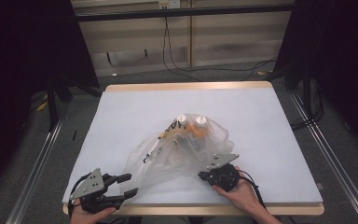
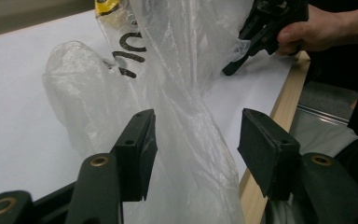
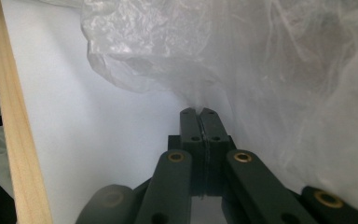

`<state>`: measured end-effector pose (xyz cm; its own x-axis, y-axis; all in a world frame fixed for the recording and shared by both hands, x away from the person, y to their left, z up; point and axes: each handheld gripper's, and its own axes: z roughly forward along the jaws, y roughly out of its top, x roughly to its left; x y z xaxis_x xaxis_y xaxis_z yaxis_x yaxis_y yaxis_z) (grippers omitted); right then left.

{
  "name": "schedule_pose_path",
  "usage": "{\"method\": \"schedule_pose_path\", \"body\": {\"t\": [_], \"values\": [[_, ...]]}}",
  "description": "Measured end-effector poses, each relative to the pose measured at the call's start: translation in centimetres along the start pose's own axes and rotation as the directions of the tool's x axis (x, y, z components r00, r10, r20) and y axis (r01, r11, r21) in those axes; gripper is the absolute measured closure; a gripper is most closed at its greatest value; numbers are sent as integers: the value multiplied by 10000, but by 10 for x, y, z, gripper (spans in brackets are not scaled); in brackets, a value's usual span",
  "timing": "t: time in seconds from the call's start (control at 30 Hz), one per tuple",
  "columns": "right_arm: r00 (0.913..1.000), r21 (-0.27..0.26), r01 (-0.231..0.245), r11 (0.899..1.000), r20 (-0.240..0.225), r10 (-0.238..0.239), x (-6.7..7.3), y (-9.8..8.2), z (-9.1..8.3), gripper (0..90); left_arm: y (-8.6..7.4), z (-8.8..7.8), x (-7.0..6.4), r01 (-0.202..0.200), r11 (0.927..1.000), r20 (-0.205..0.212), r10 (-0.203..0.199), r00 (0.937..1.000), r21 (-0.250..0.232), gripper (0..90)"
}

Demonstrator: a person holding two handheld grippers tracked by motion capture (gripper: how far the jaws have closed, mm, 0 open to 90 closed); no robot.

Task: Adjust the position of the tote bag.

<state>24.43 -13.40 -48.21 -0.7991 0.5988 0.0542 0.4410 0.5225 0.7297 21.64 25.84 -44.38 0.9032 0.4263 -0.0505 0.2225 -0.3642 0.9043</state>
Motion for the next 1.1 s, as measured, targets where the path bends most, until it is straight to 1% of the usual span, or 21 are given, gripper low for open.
{"method": "schedule_pose_path", "body": {"t": [0.03,0.07,0.13,0.17,0.2,0.23,0.27,0.33,0.37,0.43,0.5,0.53,0.57,0.6,0.63,0.7,0.8,0.9,1.0,1.07,1.1], "values": [[10000,0,0,10000,0,0,0,0,0,900,0,0,0,0,10000,0,0,10000,0,461],[10000,-91,8,10000,-14,-8,0,0,-1,900,-1,2,-1,66,9999,56,-67,10000,136,461],[9996,-542,-116,9985,-278,101,-2,1,-6,900,-5,8,1,-54,9980,171,44,9998,630,461],[9993,-860,-181,9961,-337,152,-2,4,-12,900,-5,9,2,-65,9971,186,51,9998,762,461],[9993,-860,-181,9961,-337,152,-2,4,-12,900,-6,11,3,-137,9948,217,115,9997,1007,461],[9992,-1103,-168,9938,-371,127,-3,5,-16,900,-6,13,4,-119,9945,177,102,9998,1039,460],[9992,-1103,-168,9938,-371,127,-3,5,-16,900,-6,14,4,-124,9936,108,112,9999,1122,460],[9992,-1162,-202,9930,-365,161,-4,5,-18,900,-6,14,6,-92,9923,24,90,10000,1232,535],[9992,-1177,-203,9928,-378,159,-4,5,-19,900,-6,13,6,93,9927,-26,-91,10000,1200,535],[9991,-1201,-219,9925,-395,173,-5,5,-19,900,-6,11,8,180,9944,32,-185,9998,1044,655],[9991,-1252,-175,9920,-413,124,-5,6,-21,900,-5,8,12,222,9949,33,-226,9997,980,744],[9989,-1349,-178,9907,-449,119,-5,6,-22,900,-6,8,13,355,9955,8,-357,9994,876,779],[9989,-1439,-156,9895,-470,89,-5,7,-24,900,-6,6,15,389,9950,-77,-384,9992,921,803],[9986,-1589,-175,9871,-520,93,-5,8,-27,900,-6,6,16,580,9957,-85,-576,9983,726,837],[9984,-1646,-194,9862,-548,105,-5,8,-28,900,-6,4,17,655,9955,-183,-644,9978,679,843],[9984,-1750,-197,9844,-564,99,-4,8,-30,900,-6,2,19,818,9956,-23,-817,9967,453,845],[9984,-1860,-126,9825,-563,21,-2,10,-34,900,-6,1,20,790,9962,67,-793,9968,373,845],[9981,-2015,-108,9794,-613,-16,-1,11,-37,900,-5,1,19,904,9956,98,-906,9958,232,849],[9977,-2134,-79,9769,-679,-67,-1,13,-41,900,-4,0,20,854,9962,70,-855,9963,151,855],[9972,-2194,-61,9756,-745,-105,-1,13,-43,900,-2,0,19,976,9952,49,-976,9952,-4,867],[9971,-2216,-49,9751,-746,-120,-1,14,-44,900,-1,-1,20,937,9956,94,-937,9956,-23,871]]}}
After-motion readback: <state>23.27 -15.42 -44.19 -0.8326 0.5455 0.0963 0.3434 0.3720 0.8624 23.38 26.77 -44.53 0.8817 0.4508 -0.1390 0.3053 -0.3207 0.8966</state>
